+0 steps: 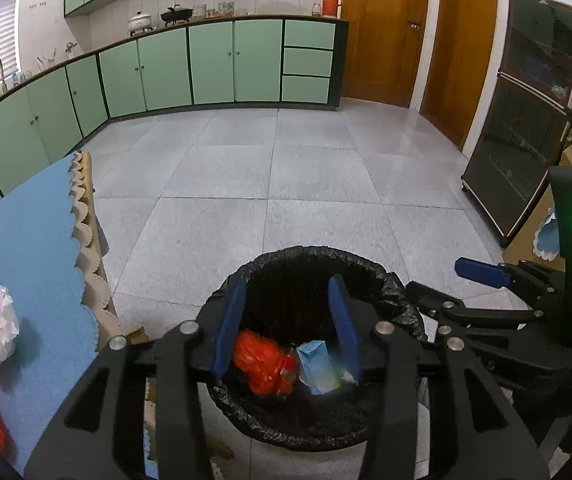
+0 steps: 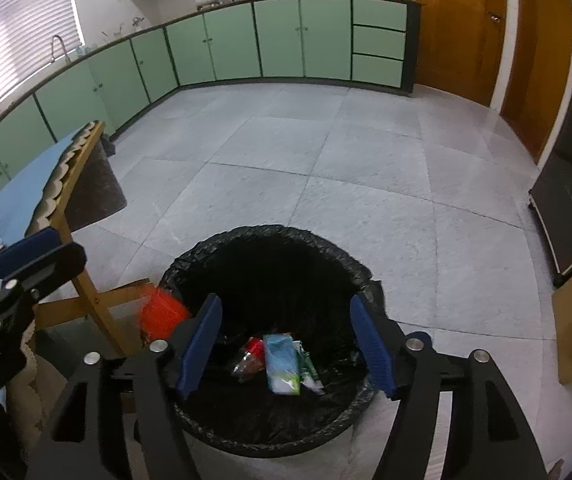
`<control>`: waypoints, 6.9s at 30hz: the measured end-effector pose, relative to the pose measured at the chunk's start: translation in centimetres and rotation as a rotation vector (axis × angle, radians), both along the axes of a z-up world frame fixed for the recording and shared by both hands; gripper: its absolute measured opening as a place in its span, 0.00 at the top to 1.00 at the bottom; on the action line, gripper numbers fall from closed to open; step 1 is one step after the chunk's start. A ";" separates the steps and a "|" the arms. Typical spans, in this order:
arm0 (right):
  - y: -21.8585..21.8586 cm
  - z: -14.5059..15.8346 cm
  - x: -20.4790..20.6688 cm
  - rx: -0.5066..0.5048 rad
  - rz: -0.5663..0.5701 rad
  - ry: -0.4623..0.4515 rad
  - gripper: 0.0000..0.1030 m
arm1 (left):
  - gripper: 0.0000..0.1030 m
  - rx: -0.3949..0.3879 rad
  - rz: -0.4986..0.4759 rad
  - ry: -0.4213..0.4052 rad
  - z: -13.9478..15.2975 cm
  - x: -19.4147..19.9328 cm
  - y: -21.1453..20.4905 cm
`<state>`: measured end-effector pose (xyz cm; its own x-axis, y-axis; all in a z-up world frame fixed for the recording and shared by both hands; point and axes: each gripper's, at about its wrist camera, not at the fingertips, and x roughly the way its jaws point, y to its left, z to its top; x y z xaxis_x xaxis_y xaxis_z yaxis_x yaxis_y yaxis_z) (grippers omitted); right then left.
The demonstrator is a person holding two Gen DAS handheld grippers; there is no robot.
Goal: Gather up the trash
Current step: 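Carry the red bag and milk carton to the black bin and release both, then return to the table and grasp the orange foam net with the right gripper, then grasp the red paper cup with the left gripper while the right holds the net, then carry the paper cup and foam net to the bin and release both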
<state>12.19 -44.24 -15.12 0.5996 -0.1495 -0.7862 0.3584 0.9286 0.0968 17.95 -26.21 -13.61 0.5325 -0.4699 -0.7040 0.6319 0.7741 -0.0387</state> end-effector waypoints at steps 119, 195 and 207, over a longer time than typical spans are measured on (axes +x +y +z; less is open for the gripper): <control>27.3 5.9 1.5 0.129 0.601 -0.178 0.83 | 0.68 -0.080 0.644 0.037 3.7 -5.5 35.0; 1.5 3.2 -2.9 0.054 0.050 -0.152 0.85 | 0.50 -0.042 -0.007 0.056 1.0 -1.4 1.1; -0.7 1.6 -1.9 0.041 0.002 -0.107 0.41 | 0.36 -0.043 0.004 0.103 0.8 0.9 -0.6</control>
